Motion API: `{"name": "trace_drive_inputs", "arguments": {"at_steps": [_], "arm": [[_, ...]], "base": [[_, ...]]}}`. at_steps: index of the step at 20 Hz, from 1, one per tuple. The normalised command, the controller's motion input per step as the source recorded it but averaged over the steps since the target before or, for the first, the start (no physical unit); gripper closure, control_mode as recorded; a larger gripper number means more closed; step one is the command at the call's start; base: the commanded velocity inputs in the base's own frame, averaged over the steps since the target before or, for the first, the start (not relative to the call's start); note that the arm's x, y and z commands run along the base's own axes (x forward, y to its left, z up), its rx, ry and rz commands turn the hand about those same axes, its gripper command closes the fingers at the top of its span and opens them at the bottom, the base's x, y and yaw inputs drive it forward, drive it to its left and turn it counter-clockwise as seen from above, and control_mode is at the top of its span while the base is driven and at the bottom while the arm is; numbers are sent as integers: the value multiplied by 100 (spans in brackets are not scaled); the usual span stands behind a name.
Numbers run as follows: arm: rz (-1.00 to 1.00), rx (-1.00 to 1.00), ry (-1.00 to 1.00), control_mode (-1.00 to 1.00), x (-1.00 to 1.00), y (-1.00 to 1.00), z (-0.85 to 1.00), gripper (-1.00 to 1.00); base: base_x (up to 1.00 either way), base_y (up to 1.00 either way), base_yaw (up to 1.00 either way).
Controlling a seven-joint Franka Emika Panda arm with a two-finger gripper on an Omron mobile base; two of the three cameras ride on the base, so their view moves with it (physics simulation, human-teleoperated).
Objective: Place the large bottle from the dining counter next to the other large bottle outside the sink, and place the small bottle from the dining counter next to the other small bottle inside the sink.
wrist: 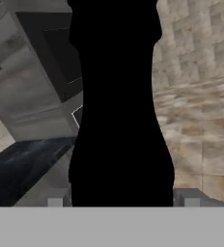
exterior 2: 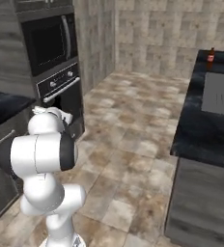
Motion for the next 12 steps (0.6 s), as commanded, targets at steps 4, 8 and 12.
{"name": "trace_drive_inputs", "arguments": {"at_steps": [4, 8, 12], "arm": [[0, 0, 0, 100, 0, 0, 0, 100], [0, 0, 0, 100, 0, 0, 0, 100], [0, 0, 0, 100, 0, 0, 0, 100]], "base": [[93, 50, -34], [91, 49, -34], [90, 49, -34]]}}
